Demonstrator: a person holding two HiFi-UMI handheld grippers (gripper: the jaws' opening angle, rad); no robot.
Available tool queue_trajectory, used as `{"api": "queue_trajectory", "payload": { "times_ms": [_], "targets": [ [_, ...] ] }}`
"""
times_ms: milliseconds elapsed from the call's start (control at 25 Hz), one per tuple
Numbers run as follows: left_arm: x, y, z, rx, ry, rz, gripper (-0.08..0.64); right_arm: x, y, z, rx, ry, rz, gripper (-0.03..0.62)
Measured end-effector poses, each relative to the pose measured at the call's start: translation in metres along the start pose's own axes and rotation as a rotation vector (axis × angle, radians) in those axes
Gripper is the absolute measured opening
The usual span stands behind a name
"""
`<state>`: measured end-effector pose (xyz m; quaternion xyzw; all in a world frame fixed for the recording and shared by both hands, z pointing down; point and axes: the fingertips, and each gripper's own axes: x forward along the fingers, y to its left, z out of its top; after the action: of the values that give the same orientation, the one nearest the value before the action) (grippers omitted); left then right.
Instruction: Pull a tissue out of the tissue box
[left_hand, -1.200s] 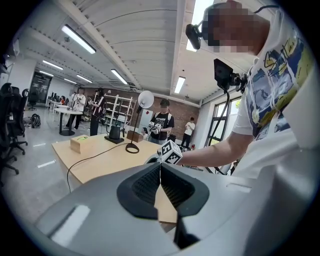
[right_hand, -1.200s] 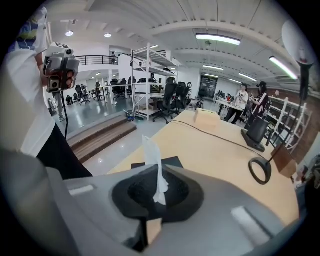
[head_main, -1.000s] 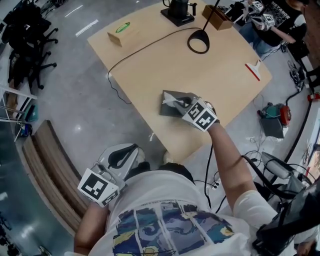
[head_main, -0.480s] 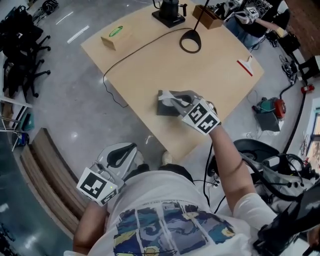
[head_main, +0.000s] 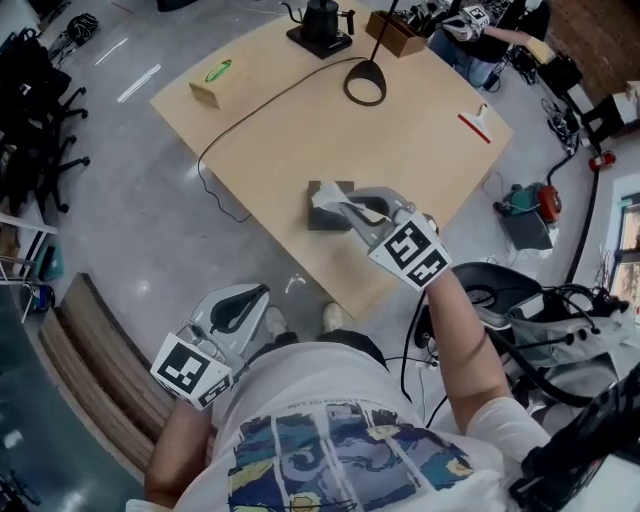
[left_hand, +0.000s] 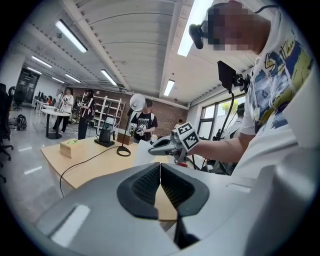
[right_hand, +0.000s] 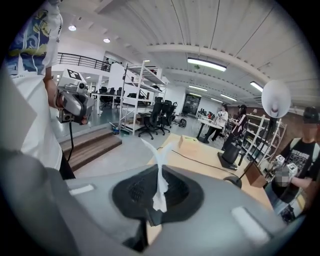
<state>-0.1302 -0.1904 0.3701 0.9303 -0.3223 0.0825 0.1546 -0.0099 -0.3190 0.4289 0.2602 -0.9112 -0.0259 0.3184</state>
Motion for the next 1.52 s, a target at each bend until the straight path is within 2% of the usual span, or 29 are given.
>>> {"api": "queue_trajectory", "payload": {
  "times_ms": [480, 840, 1120, 1520],
  "targets": [
    [-0.003, 0.003, -0.001, 0.013, 0.008, -0.061, 0.006, -0.047, 0.045, 0.03, 0.063, -0.07, -0.047, 0.003],
    [0.004, 0.001, -0.004, 0.05, 0.018, -0.11, 0.006, -0.081, 0.08, 0.038, 0.101, -0.102, -0.09, 0.003],
    [0.013, -0.001, -0.004, 0.057, 0.027, -0.142, 0.006, -0.096, 0.103, 0.038, 0.111, -0.099, -0.095, 0.003],
    [0.022, -0.006, -0.002, 0.064, 0.041, -0.168, 0.006, -0.11, 0.112, 0.056, 0.11, -0.134, -0.088, 0.003]
  ]
}}
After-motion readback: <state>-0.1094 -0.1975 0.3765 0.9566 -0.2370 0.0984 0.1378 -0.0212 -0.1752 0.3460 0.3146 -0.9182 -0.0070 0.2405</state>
